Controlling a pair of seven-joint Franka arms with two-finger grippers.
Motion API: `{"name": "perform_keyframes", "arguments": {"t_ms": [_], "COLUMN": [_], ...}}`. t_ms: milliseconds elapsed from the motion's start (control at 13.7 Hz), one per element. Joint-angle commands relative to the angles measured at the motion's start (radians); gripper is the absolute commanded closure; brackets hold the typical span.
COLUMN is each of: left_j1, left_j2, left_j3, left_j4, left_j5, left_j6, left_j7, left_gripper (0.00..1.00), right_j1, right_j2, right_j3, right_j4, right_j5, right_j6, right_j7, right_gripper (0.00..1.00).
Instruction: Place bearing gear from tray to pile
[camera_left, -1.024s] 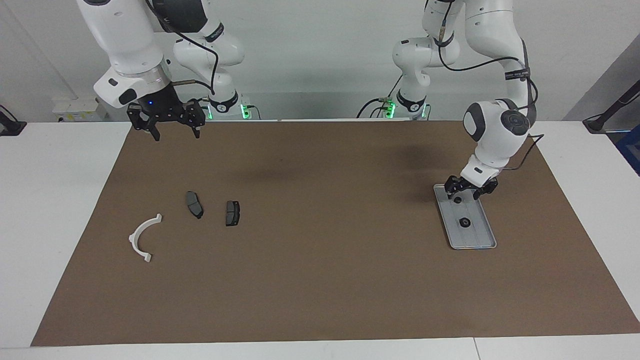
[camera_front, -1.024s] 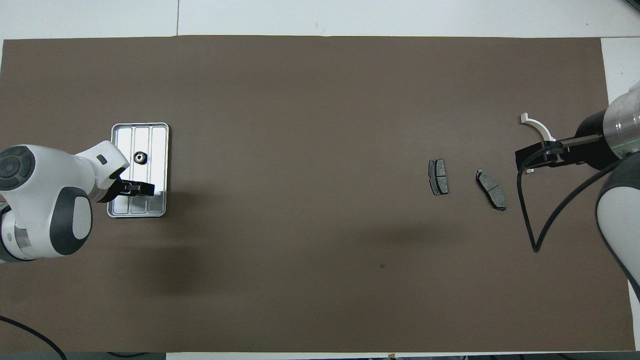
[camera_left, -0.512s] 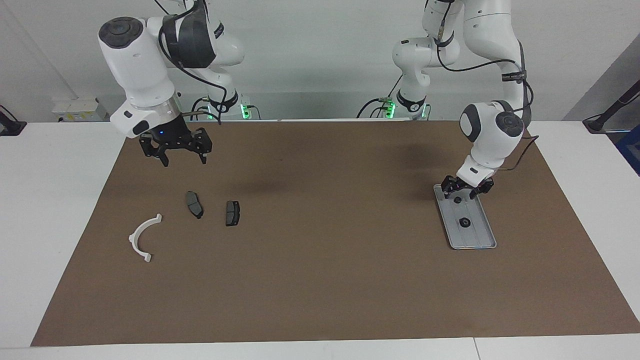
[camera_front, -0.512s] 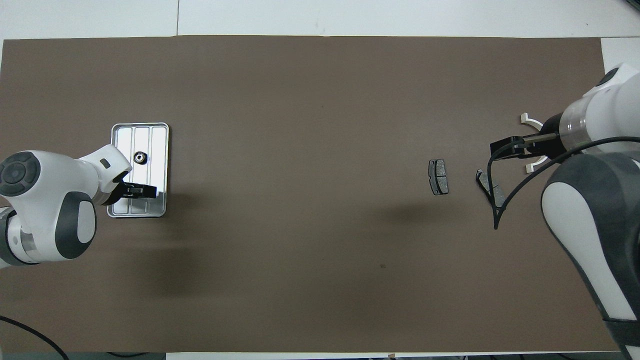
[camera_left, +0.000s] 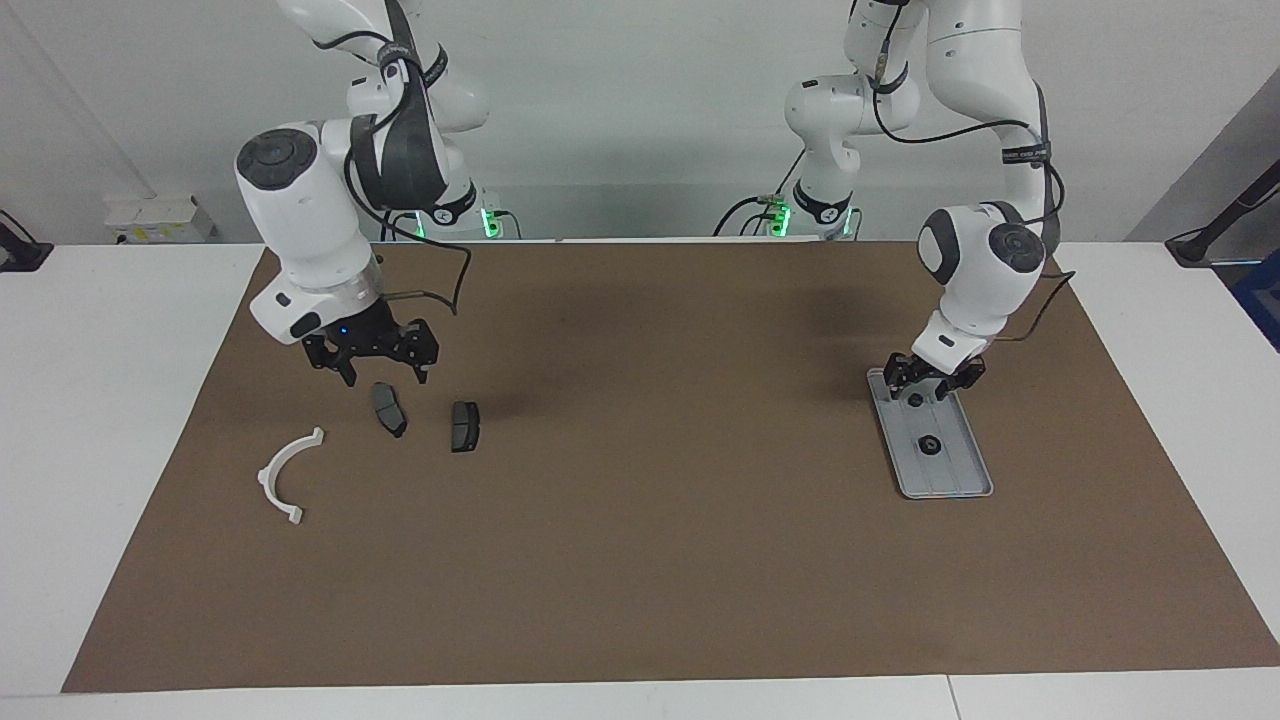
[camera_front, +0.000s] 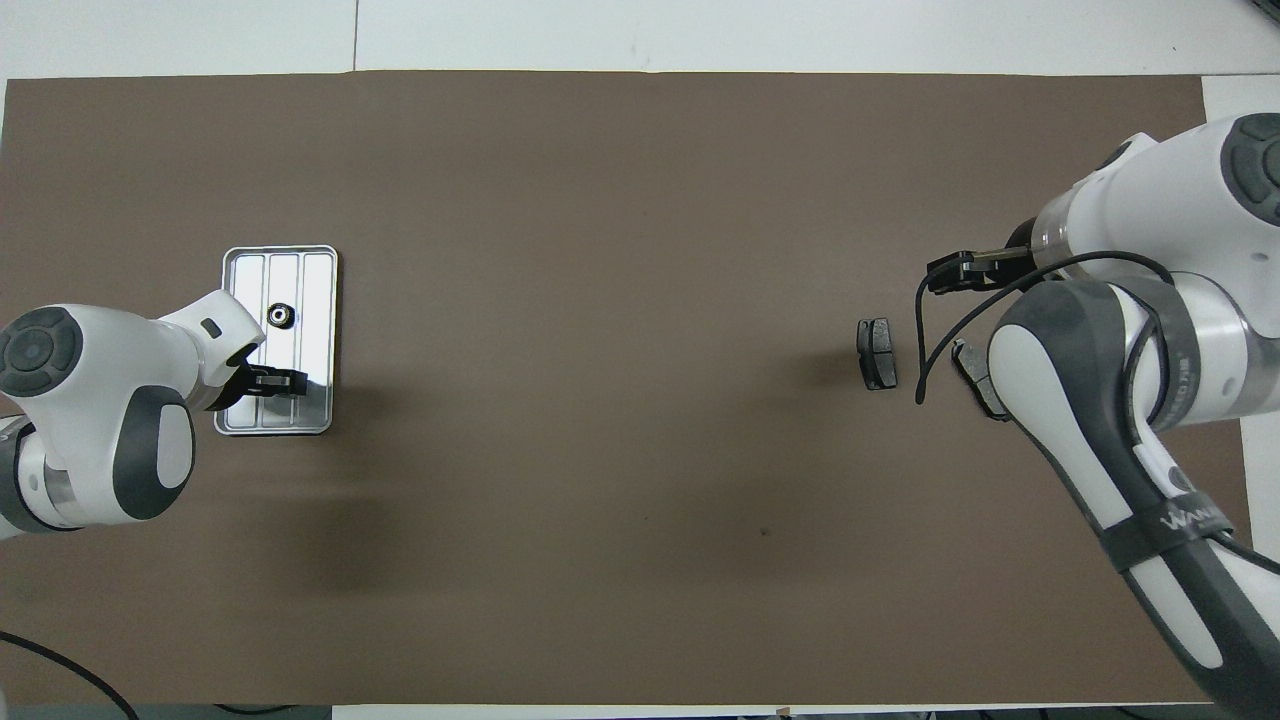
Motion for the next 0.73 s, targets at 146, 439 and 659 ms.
{"name": "perform_keyframes", "arguments": {"t_ms": [146,439,659], "left_j1": [-0.005,-0.002,-0.029], "left_j2": [-0.003,0.003,-0.002], "left_j3": [0.0,0.0,0.0], "left_j4": [-0.018,0.048,0.183], "left_j5": [0.01,0.01,-0.055], "left_j6": [0.029,-0.038,-0.206], "left_j7": [-0.042,-0.039,-0.071], "left_gripper": [1.0,1.0,1.0], "right_j1": [-0.004,-0.009,-0.012], "right_j2": [0.019,0.019,0.019], "right_j3": [0.0,0.0,0.0], "right_j4": [-0.003,-0.005,-0.002], "right_j5": [-0.009,-0.007,-0.007], "right_j6": [0.025,0.025,0.025], "right_j7": [0.019,0.018,0.018], "right_gripper": [0.0,0.0,0.0]}}
